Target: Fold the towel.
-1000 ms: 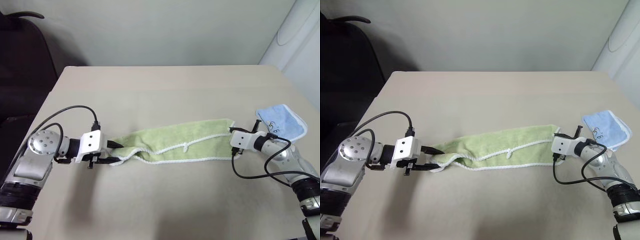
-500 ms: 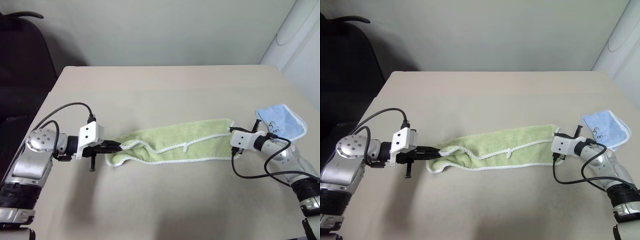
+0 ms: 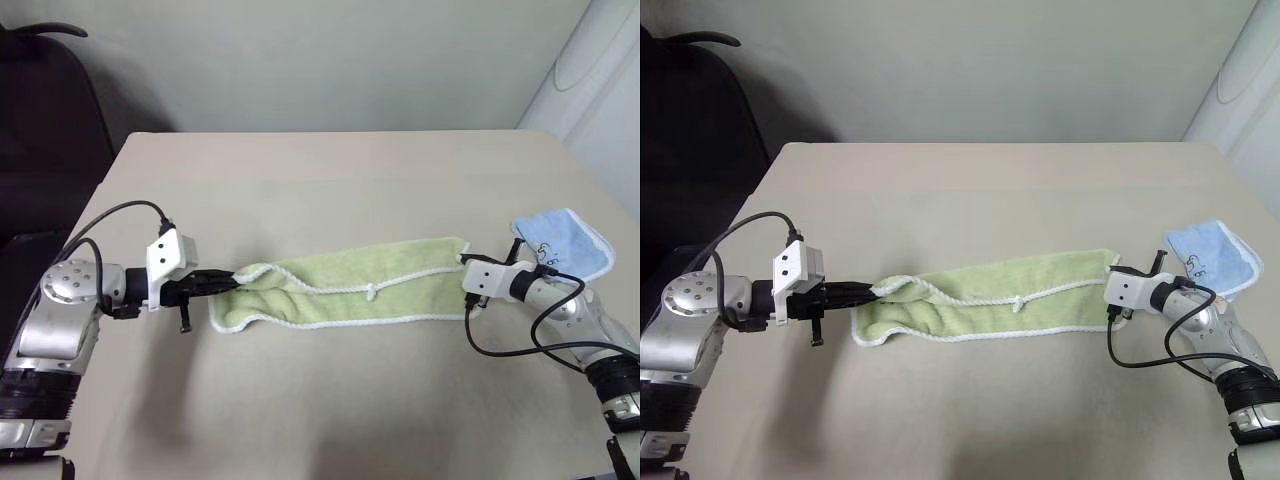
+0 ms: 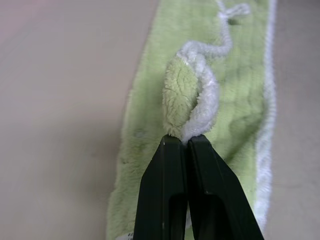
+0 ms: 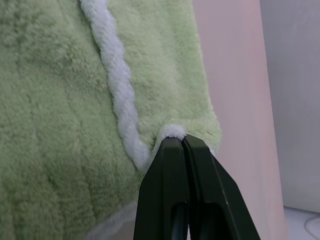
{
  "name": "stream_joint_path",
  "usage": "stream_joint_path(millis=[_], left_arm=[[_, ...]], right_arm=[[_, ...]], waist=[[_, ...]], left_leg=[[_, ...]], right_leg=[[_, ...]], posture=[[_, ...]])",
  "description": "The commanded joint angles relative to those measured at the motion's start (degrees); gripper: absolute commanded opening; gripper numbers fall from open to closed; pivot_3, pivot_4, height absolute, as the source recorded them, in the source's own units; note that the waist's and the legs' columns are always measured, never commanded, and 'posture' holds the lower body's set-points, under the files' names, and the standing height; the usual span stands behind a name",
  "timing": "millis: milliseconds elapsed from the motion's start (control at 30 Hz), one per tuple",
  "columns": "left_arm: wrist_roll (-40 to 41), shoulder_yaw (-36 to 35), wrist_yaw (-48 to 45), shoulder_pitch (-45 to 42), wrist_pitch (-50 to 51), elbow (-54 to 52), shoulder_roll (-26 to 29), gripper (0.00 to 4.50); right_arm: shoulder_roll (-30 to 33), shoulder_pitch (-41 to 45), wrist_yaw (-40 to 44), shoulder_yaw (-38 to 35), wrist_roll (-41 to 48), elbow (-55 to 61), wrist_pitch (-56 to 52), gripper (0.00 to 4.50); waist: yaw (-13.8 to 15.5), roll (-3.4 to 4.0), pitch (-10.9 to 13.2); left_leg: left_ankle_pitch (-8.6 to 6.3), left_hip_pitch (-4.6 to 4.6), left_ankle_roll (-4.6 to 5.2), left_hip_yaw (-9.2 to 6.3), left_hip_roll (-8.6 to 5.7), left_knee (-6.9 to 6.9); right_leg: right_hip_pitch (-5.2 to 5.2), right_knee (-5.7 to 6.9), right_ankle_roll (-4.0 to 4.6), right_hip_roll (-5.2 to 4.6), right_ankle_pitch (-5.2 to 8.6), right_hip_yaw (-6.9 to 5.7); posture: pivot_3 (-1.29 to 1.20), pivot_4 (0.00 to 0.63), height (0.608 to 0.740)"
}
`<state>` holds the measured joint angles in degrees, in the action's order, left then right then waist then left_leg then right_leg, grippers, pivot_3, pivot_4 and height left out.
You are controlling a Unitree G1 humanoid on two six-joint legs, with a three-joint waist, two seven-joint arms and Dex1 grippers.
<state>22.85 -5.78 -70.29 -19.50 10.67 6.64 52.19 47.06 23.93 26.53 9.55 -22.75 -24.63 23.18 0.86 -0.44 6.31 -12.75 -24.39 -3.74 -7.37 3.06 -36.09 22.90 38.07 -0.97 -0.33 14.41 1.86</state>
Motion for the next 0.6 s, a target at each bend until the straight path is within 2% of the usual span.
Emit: stream_joint_path(millis=[33,233,433,600], left_arm=[[2.87,-4.1,2.88,-2.98,3.18,-1.49,-0.31,0.03],[3.72,-7.28,11.79,-11.51,5.69,1.61,-4.75,0.03],[1.42,-7.72,22.02,-27.7,3.41,14.72,-11.45,0.03],[-0.33,-8.54,25.1,-38.17,-0.97,26.92,-12.89,0.03]], right_arm=[[2.28,1.84,-0.14,-3.45,1.59,1.8,-0.28,0.0],[5.25,6.88,-0.34,-6.82,3.47,1.11,-1.63,0.0],[7.12,18.9,-1.03,-7.22,3.54,-8.63,-1.45,0.0],[8.85,28.65,-0.74,-7.28,3.71,-16.35,0.04,0.0]], waist=[[0.0,0.0,0.0],[0.03,0.03,0.02],[0.35,0.03,0.02],[0.42,0.08,0.05]], left_leg=[[0.0,0.0,0.0,0.0,0.0,0.0],[0.04,0.01,0.0,0.03,-0.01,-0.01],[0.15,0.04,0.05,0.03,-0.02,-0.03],[0.27,-0.03,0.11,0.08,-0.02,-0.01]], right_leg=[[0.0,0.0,0.0,0.0,0.0,0.0],[-0.01,0.0,-0.03,-0.01,-0.02,0.01],[-0.07,-0.05,-0.06,-0.02,-0.09,0.01],[0.01,-0.12,-0.08,-0.03,-0.11,0.02]], posture=[[0.0,0.15,0.74],[0.0,0.15,0.74],[0.0,0.15,0.74],[0.0,0.15,0.74]])
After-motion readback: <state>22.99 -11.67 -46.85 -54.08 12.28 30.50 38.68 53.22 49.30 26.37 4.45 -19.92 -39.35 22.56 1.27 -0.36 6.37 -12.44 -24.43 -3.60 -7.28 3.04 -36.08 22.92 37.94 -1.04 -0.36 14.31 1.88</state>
